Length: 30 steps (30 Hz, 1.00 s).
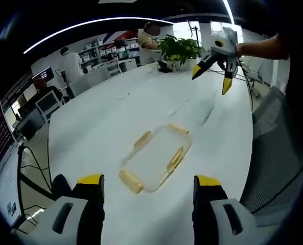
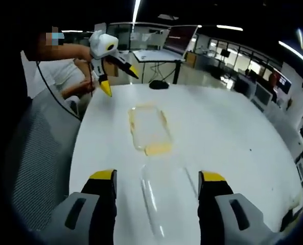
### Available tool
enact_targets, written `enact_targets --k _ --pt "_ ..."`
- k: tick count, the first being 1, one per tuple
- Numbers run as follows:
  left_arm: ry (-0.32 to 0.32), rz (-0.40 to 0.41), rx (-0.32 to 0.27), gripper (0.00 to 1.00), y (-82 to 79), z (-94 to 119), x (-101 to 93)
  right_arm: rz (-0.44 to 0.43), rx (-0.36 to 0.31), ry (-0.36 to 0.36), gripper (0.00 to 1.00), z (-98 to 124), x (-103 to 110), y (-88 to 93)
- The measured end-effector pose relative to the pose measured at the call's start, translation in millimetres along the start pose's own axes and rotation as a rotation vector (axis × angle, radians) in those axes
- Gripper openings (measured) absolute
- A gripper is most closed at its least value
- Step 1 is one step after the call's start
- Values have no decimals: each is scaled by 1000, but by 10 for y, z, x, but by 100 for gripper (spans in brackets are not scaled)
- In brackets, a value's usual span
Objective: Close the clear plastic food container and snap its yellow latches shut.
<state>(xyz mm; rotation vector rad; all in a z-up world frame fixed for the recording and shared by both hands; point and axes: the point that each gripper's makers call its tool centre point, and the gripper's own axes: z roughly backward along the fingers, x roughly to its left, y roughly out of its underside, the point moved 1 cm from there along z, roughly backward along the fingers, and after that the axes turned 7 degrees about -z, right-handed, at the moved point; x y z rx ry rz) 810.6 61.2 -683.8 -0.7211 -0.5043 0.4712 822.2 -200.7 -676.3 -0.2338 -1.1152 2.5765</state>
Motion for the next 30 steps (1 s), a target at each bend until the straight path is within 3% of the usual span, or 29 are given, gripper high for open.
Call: enact_targets --k 30 --pt "204 -216 115 56 238 -451 185 38 86 -113 57 -688 -26 -213"
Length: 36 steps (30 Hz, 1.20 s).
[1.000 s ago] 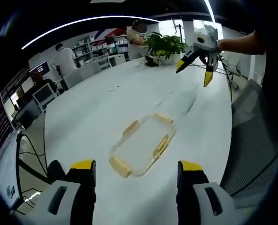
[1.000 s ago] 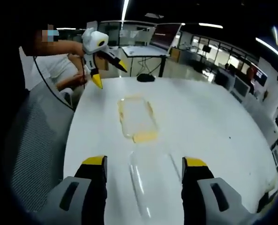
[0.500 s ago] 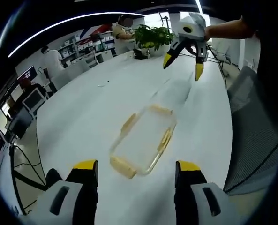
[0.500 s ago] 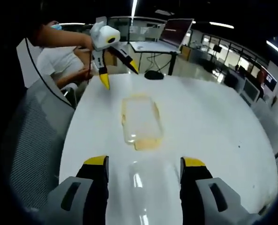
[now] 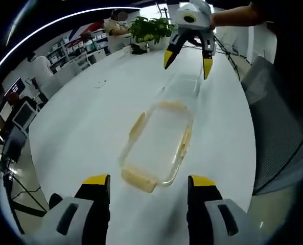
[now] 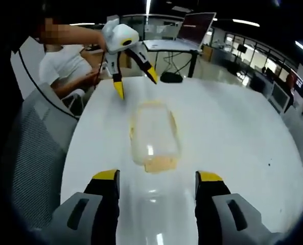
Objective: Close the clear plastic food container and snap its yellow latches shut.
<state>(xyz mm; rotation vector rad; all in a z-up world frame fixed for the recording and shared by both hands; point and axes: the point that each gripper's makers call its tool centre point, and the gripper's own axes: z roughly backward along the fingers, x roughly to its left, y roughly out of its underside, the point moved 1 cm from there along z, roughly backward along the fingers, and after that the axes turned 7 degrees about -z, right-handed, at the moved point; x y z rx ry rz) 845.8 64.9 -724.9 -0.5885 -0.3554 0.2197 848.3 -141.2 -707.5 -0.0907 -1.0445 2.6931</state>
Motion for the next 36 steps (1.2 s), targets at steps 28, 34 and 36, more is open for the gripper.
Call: enact_targets --k 28,34,36 --pt "161 -174 112 47 210 -279 125 23 149 -63 51 -564 -9 -2" --pt "185 -200 128 45 234 -328 138 44 199 -59 49 -663 -39 53" --pt "194 -211 130 45 228 -340 139 47 210 -59 49 -688 -47 68"
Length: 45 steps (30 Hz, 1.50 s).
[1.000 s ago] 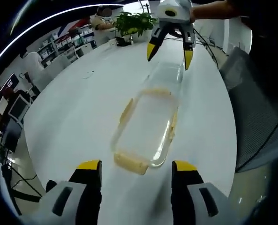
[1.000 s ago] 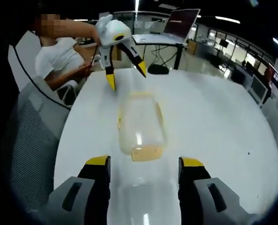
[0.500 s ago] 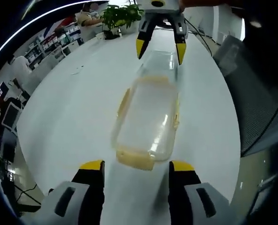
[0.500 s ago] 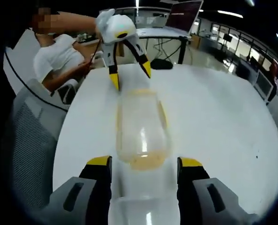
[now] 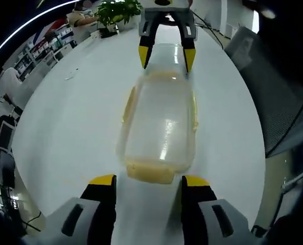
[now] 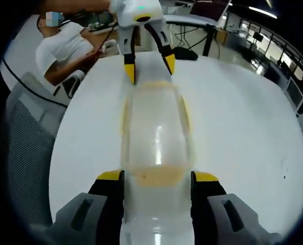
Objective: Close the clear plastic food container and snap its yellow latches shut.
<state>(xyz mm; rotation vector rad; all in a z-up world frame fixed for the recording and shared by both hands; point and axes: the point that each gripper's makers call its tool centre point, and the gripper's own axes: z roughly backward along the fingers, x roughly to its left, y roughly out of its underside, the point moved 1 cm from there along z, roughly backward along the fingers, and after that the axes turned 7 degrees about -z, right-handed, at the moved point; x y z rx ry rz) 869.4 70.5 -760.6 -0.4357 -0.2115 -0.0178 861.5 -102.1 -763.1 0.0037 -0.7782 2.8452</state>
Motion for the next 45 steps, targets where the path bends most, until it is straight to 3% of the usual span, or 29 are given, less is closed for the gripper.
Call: enact_targets --k 16,27,45 --pt "75 -32 12 40 -14 -112 42 29 115 -5 44 -163 -33 144" --pt "167 -47 9 34 -11 -156 -3 55 109 -17 38 -168 -47 95" --pt "180 -84 23 32 -78 -146 -83 51 112 -26 35 -135 -18 123"
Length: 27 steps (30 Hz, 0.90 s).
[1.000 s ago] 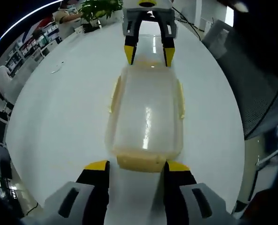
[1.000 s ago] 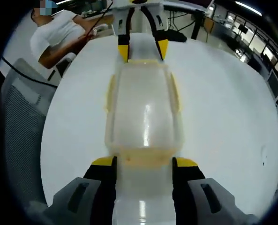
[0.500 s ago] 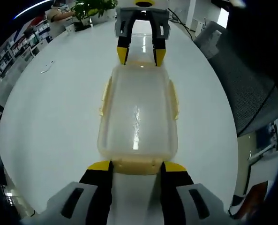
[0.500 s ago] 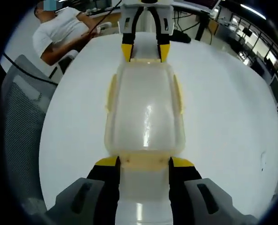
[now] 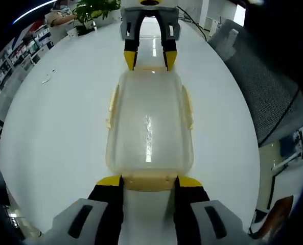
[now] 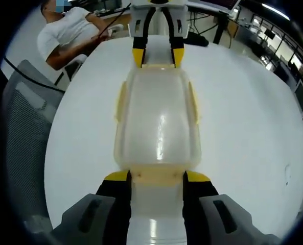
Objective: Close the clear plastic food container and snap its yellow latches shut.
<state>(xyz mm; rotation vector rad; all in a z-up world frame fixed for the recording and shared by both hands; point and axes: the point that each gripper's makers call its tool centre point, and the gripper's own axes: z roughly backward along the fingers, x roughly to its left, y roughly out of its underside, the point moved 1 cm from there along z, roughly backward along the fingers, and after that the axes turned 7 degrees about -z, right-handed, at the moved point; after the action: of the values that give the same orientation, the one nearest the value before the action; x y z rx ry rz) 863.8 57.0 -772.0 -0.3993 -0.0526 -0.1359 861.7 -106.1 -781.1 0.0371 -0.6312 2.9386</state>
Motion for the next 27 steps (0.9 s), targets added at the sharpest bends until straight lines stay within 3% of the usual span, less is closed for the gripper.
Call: enact_targets --k 17,27 --pt "0 1 29 31 -93 178 -38 -5 -38 -18 35 207 92 -51" --pt "-6 -9 43 31 -250 315 -66 5 -49 -14 35 395 139 -48"
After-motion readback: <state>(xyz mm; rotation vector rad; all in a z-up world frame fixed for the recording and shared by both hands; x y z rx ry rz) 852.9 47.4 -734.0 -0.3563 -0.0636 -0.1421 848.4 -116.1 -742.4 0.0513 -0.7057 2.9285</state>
